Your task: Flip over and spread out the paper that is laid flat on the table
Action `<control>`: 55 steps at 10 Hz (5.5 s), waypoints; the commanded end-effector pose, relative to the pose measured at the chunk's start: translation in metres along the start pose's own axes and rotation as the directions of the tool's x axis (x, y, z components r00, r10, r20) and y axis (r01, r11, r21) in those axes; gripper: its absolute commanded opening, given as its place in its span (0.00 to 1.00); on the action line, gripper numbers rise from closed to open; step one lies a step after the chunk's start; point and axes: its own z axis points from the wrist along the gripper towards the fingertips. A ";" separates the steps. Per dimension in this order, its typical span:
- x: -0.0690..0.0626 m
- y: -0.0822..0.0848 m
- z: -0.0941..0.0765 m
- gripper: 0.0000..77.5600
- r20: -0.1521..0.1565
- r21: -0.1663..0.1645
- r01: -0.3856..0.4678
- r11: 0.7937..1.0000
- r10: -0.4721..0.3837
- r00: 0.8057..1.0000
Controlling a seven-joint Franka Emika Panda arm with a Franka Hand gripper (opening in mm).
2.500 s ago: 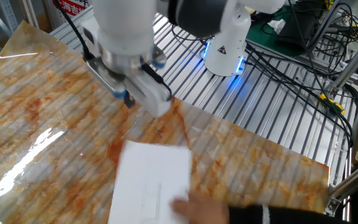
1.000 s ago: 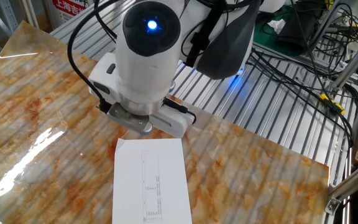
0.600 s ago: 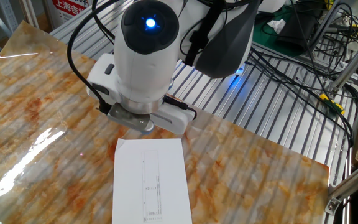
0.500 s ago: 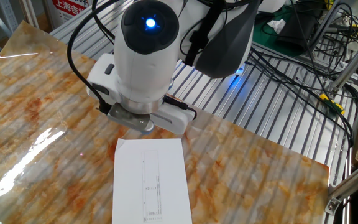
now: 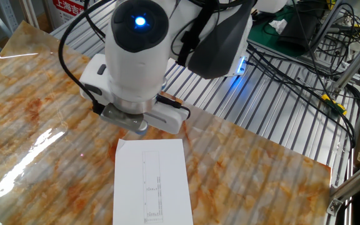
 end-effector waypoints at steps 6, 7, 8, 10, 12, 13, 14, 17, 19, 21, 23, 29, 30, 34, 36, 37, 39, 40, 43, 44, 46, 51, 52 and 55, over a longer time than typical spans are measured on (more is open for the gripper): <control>0.003 -0.011 0.026 0.01 0.022 -0.018 -0.001 1.000 0.001 1.000; 0.004 -0.010 0.027 0.01 0.022 -0.014 -0.004 1.000 0.005 1.000; 0.004 -0.009 0.027 0.01 0.022 -0.015 -0.005 1.000 0.005 1.000; 0.006 -0.011 0.036 0.01 0.031 -0.015 -0.005 1.000 0.006 0.999; 0.008 -0.013 0.045 0.01 0.048 -0.018 -0.003 1.000 0.003 0.999; 0.011 -0.015 0.057 0.01 0.063 -0.027 -0.002 1.000 0.003 0.998; 0.012 -0.017 0.066 0.01 0.066 -0.032 -0.001 1.000 0.003 0.998; 0.016 -0.017 0.082 0.01 0.082 -0.037 -0.002 0.999 0.005 0.997; 0.019 -0.019 0.097 0.01 0.092 -0.034 0.002 0.999 0.002 0.996; 0.019 -0.023 0.109 0.01 0.111 -0.033 0.006 0.999 -0.002 0.994; 0.018 -0.025 0.123 0.01 0.131 -0.038 0.007 0.999 -0.002 0.991; 0.014 -0.032 0.149 0.01 0.148 -0.043 0.008 0.999 -0.002 0.989; 0.014 -0.033 0.154 0.01 0.152 -0.047 0.009 0.999 -0.002 0.988; 0.017 -0.035 0.172 0.01 0.163 -0.065 0.012 0.998 -0.001 0.987; 0.020 -0.036 0.182 0.01 0.168 -0.064 0.011 0.998 -0.001 0.986; 0.021 -0.037 0.183 0.01 0.168 -0.065 0.012 0.998 -0.001 0.986; 0.023 -0.040 0.189 0.01 0.174 -0.068 0.012 0.998 0.000 0.985; 0.025 -0.040 0.193 0.01 0.179 -0.067 0.012 0.998 0.000 0.984; 0.028 -0.045 0.201 0.01 0.183 -0.071 0.013 0.997 0.000 0.983; 0.028 -0.045 0.203 0.01 0.183 -0.070 0.013 0.997 0.000 0.983; 0.027 -0.044 0.206 0.01 0.182 -0.070 0.013 0.997 0.000 0.983; 0.026 -0.045 0.214 0.01 0.178 -0.082 0.015 0.996 0.000 0.984; 0.026 -0.045 0.214 0.01 0.173 -0.085 0.015 0.996 0.000 0.985; 0.026 -0.045 0.214 0.01 0.183 -0.122 -0.011 0.992 0.033 0.982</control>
